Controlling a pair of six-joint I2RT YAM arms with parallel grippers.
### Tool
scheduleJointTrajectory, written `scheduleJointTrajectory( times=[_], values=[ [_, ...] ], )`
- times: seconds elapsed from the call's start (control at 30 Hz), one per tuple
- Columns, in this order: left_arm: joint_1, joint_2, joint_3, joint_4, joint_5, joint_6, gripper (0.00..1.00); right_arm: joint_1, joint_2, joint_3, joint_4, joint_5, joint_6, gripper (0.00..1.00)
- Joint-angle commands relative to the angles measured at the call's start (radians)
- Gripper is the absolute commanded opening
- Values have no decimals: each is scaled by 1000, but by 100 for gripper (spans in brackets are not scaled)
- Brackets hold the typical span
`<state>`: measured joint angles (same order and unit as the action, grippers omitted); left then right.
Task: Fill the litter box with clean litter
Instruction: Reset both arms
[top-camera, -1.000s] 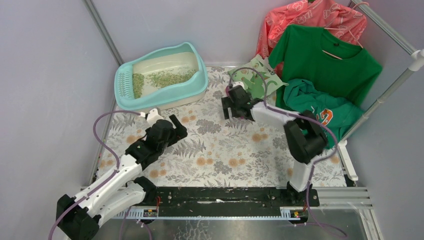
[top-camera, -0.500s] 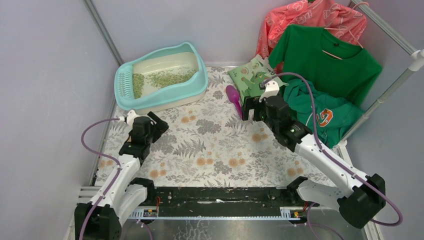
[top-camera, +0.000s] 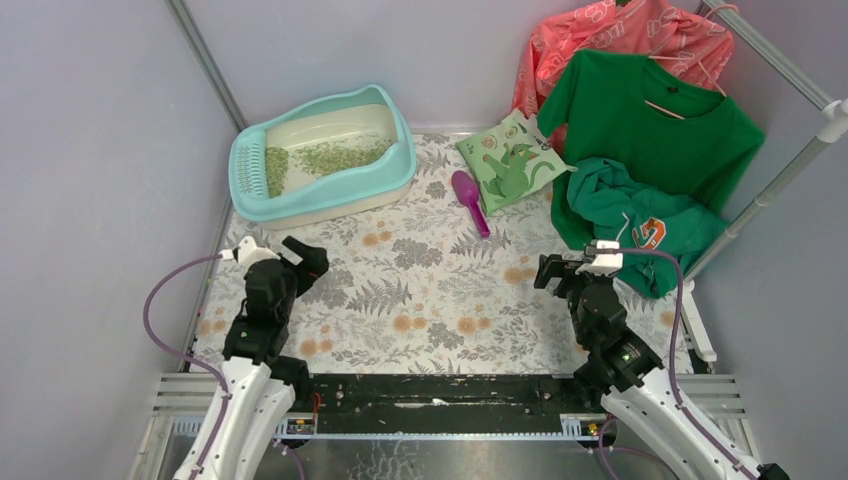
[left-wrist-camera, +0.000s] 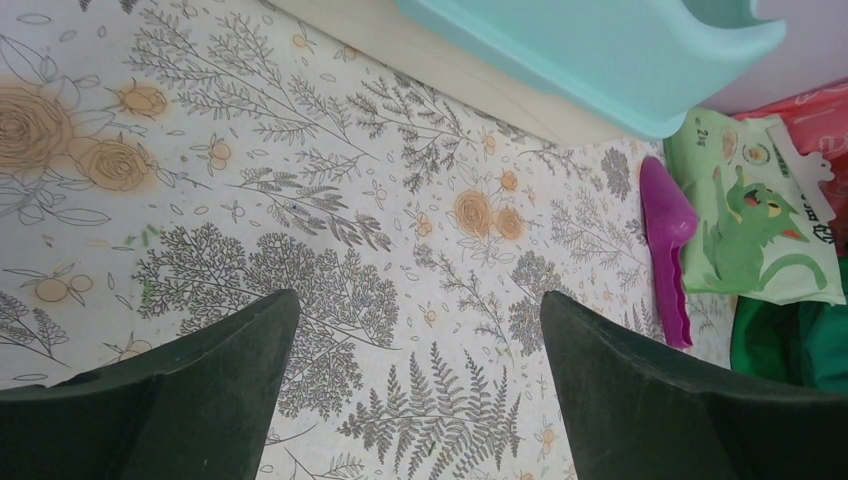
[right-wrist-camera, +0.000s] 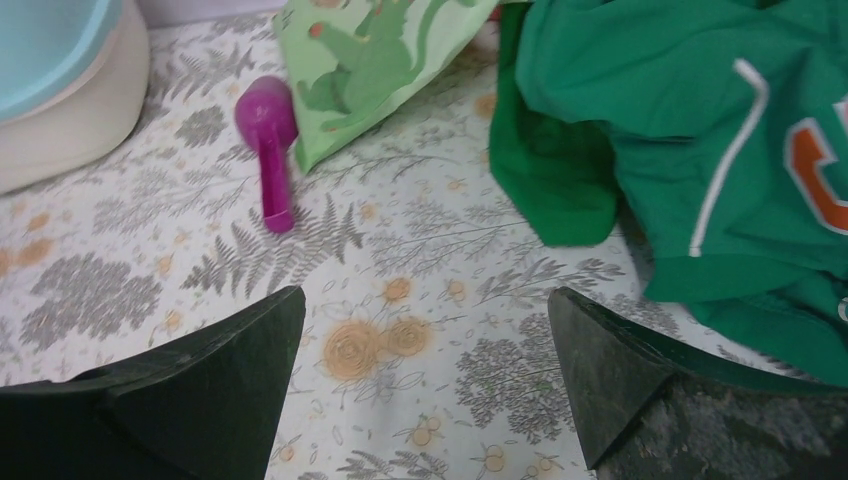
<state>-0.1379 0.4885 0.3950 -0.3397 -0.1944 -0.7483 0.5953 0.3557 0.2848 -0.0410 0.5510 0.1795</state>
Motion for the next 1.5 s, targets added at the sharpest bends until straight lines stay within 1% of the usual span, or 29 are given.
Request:
scheduleJointTrajectory(
  times=[0.0, 0.1, 0.2, 0.27, 0.37, 0.53, 0.6, 0.67, 0.77, 0.8, 0.87, 0.93, 1.0, 1.03, 1.17, 1.33, 1.47],
  values=[
    [-6, -89, -44, 67, -76, 75, 99, -2, -62, -29, 61, 184, -18, 100],
    [-6, -153, -100, 155, -115, 116, 99, -2, -52, -62, 109, 202, -32, 100],
    [-6, -187, -181, 292, -87, 155, 99, -2, -21, -86, 145, 224, -19, 100],
    [-5, -186, -243, 412, -63, 219, 99, -3, -11, -113, 188, 229, -34, 100],
    [-6, -128, -255, 488, -99, 279, 99, -3, -13, -142, 248, 244, -44, 100],
    [-5, 29, -247, 651, -93, 392, 99, -2, -3, -218, 444, 205, -125, 100],
    [-5, 81, -228, 692, -28, 435, 99, -3, 18, -221, 472, 202, -140, 100],
    [-5, 110, -232, 770, 95, 449, 99, -3, 19, -225, 498, 183, -160, 100],
    [-5, 135, -264, 900, 229, 463, 99, -3, -30, -237, 515, 176, -175, 100],
    [-5, 143, -273, 924, 251, 470, 99, -3, -57, -244, 514, 175, -175, 100],
    [-5, 153, -281, 943, 264, 474, 99, -4, -116, -257, 502, 178, -175, 100],
    [-4, 147, -282, 922, 238, 487, 99, -3, -166, -273, 493, 197, -175, 100],
    [-4, 112, -284, 847, 88, 468, 99, -4, -197, -281, 480, 217, -175, 100],
    [-2, 86, -289, 828, 50, 468, 99, -3, -205, -283, 476, 232, -174, 100],
    [-2, 5, -314, 809, 7, 490, 99, -3, -210, -311, 529, 345, -229, 100],
    [-2, -21, -322, 797, 6, 492, 99, -3, -205, -365, 636, 353, -292, 100],
    [-1, -27, -327, 804, 22, 496, 99, -3, -102, -390, 763, 354, -345, 100]
  ],
)
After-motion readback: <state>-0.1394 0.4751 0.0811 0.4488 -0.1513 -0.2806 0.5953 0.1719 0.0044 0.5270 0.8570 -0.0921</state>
